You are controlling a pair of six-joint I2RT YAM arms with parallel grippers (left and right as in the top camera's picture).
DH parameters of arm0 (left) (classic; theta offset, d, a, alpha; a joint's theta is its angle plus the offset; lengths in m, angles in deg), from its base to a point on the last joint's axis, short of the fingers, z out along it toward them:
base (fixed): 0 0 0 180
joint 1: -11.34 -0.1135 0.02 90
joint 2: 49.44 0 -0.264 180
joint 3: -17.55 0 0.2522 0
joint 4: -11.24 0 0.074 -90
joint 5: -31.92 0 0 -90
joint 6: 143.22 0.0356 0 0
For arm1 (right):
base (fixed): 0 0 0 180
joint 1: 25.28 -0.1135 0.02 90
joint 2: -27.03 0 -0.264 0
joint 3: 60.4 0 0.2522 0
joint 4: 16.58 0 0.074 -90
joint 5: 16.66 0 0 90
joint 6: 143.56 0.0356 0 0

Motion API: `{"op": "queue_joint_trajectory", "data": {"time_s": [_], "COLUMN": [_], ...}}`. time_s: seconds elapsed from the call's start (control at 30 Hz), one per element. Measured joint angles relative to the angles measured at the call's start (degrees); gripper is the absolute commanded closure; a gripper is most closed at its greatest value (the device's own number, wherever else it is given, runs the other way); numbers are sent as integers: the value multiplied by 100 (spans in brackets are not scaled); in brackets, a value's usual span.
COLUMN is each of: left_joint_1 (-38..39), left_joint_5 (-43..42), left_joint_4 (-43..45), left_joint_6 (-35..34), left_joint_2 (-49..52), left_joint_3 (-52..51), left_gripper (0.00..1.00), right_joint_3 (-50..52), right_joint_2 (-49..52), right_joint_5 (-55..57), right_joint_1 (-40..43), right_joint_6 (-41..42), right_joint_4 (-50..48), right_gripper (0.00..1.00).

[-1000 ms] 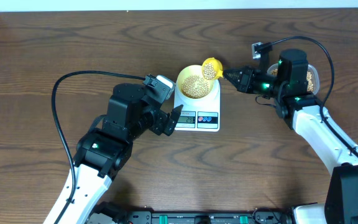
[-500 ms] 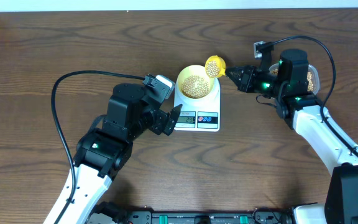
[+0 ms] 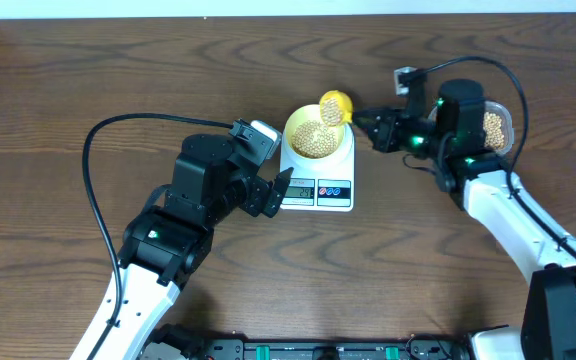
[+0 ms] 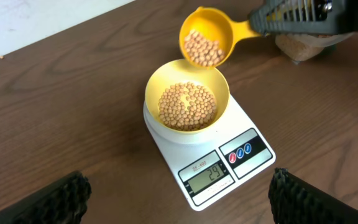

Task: Scoop item into bowl and weigh 50g on scale
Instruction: 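Tilt the scoop slowly to trickle soybeans into the bowl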

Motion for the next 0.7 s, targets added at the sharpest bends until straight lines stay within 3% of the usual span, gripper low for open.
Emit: {"op": "queue_joint_trajectory", "data": {"time_s": [0.7], "left_joint_1": [0], "left_joint_5": [0], "left_joint_4": [0], "left_joint_6": [0], "left_joint_2": [0], "left_joint_3": [0], "left_gripper": [6], "right_joint_3": [0], "right_joint_2": [0], "right_joint_5": [199], "right_joint_1": [-66], "right_joint_6": [-935], "right_joint_4": [24], "right_gripper": [99]}}
